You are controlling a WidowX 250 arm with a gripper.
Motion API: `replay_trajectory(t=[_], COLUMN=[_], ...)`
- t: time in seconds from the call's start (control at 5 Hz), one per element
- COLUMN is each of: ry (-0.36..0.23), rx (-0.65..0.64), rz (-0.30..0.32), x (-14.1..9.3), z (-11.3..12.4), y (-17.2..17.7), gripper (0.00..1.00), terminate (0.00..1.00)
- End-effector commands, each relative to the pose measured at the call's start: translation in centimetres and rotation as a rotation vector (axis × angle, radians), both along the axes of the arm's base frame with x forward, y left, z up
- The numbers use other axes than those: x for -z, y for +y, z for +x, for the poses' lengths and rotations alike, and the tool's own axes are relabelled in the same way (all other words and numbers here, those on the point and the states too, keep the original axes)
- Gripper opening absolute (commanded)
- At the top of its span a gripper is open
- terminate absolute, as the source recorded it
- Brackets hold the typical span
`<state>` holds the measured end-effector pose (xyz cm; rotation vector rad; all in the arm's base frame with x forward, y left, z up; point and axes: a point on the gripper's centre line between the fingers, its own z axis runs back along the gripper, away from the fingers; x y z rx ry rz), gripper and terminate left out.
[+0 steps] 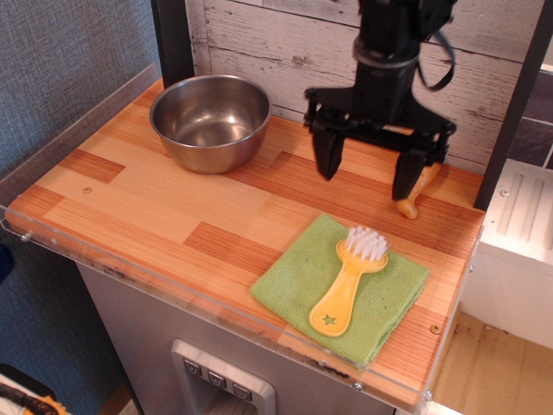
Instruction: Place the drumstick above the green cloth.
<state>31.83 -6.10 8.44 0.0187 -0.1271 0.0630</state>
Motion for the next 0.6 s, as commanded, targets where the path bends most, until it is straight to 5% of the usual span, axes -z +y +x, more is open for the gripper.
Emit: replay_trajectory(t=[0.0,0.2,0.4], ry=[0.011,0.011,0.011], rx=[0.058,0.058,0.058], rz=[-0.093,-0.093,-0.093], x=[-1.11,-1.11,-1.11], z=[-1.23,-1.23,-1.23], y=[1.61,1.61,1.61], gripper=[1.0,1.0,1.0], terminate=[0.0,0.0,1.0])
